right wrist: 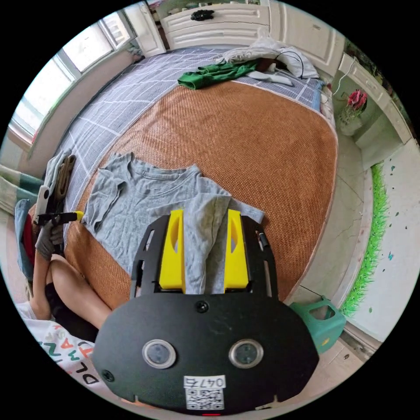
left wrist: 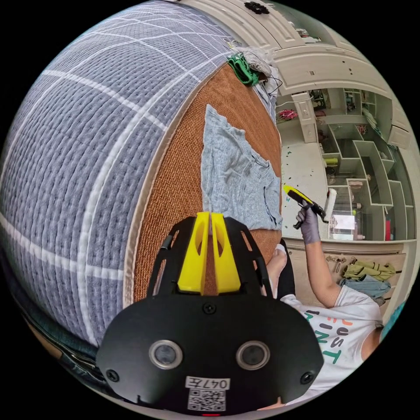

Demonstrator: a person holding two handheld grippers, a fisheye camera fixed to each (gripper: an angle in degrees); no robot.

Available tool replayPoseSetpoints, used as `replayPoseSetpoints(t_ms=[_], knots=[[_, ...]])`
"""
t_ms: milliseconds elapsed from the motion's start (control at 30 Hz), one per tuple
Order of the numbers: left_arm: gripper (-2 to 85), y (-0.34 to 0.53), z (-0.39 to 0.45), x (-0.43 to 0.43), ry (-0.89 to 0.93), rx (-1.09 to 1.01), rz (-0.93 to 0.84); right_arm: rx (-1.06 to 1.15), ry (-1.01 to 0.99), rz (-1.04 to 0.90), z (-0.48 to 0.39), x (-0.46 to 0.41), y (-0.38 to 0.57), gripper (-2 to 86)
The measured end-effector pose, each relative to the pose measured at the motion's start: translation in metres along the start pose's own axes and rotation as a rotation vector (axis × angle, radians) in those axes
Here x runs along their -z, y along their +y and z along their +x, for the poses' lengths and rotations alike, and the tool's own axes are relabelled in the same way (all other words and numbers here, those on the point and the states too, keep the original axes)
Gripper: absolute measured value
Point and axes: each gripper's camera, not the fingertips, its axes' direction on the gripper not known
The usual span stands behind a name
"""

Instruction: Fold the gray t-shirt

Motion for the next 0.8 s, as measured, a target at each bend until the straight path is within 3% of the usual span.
replayPoseSetpoints(t_ms=[167,433,533,667,800], knots=[[-1.0,-0.004,-0.014,0.005,0.045,0.021,0.006,-0.057,0.096,-0.001,0.009,-0.003,0.002,-0.2],[-1.0,-0.020,-0.017,0.014,0.049,0.016,-0.004,-0.090,0.078,-0.025,0.028,-0.008,0.002,2.2],[-1.0,-0.024,-0.019,0.024,0.064,0.019,0.012,-0.081,0.078,0.112,0.011,0.030,0.017,3.6],[-1.0,-0.031,-0.018,0.039,0.088,0.011,0.042,0.114,0.079,0.169,-0.048,0.041,0.052,2.6],[-1.0,-0.039,-0.017,0.054,0.154,0.006,0.074,0.301,0.273,-0.025,-0.087,-0.018,0.063,2.7]])
